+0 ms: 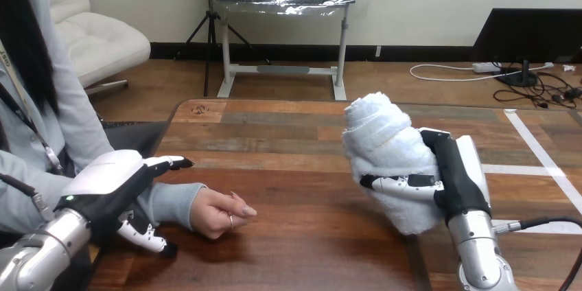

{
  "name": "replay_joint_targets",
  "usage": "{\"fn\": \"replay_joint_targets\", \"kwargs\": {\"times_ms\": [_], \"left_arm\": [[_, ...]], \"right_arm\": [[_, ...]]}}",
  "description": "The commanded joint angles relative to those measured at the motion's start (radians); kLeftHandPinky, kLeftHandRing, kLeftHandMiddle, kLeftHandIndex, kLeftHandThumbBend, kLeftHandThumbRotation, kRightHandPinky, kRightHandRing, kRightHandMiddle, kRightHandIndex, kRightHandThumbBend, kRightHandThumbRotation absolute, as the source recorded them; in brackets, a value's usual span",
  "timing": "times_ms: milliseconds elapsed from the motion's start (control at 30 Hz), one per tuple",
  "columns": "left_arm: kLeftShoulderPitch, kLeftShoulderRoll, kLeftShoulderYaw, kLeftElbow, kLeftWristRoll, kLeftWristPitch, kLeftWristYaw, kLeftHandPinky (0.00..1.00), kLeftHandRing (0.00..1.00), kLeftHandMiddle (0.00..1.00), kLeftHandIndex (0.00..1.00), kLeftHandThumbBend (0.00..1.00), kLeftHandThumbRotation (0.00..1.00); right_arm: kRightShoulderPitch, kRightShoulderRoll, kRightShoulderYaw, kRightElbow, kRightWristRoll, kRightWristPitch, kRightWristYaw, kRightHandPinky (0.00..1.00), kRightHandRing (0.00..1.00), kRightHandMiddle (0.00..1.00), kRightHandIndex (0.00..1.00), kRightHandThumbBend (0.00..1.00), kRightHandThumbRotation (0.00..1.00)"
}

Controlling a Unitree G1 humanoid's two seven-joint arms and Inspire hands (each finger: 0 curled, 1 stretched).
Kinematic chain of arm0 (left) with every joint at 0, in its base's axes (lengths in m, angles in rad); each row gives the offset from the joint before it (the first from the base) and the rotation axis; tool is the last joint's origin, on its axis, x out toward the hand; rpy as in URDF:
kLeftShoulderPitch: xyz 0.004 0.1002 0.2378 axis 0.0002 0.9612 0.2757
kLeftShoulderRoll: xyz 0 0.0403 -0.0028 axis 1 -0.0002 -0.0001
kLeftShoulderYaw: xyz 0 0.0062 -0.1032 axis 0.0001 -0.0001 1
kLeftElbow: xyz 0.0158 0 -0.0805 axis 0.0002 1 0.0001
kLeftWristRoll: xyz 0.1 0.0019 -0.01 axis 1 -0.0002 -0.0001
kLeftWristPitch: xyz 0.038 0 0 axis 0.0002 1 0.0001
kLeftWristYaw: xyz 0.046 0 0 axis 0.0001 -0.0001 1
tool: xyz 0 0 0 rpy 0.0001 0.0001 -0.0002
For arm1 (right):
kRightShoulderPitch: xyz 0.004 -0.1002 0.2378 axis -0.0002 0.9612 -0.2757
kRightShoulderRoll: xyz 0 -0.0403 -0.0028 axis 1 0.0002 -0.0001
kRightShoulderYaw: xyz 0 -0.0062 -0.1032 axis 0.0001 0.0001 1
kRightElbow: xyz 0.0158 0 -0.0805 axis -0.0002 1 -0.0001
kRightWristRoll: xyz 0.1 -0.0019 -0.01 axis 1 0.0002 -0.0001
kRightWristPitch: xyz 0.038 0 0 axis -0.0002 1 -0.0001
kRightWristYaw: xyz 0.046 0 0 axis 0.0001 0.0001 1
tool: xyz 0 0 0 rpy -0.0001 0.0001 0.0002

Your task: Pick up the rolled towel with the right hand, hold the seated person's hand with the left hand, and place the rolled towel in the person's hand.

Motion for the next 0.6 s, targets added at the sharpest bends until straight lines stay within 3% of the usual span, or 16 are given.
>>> {"fn": "replay_joint_targets", "kwargs": {"times_ms": [0,567], "left_arm": [[-0.086,-0.021,-0.023,0.005,0.006,0.002,0.028,0.8,0.84,0.83,0.83,1.0,0.13],[-0.101,-0.045,-0.05,-0.021,0.009,-0.001,0.053,0.75,0.78,0.78,0.78,1.0,0.08]], "right_arm": [[-0.051,-0.003,-0.022,-0.03,0.023,-0.053,-0.003,0.25,0.3,0.39,0.43,0.86,0.01],[-0.047,0.005,-0.032,-0.031,0.042,-0.067,0.017,0.26,0.3,0.39,0.43,0.86,0.02]]}}
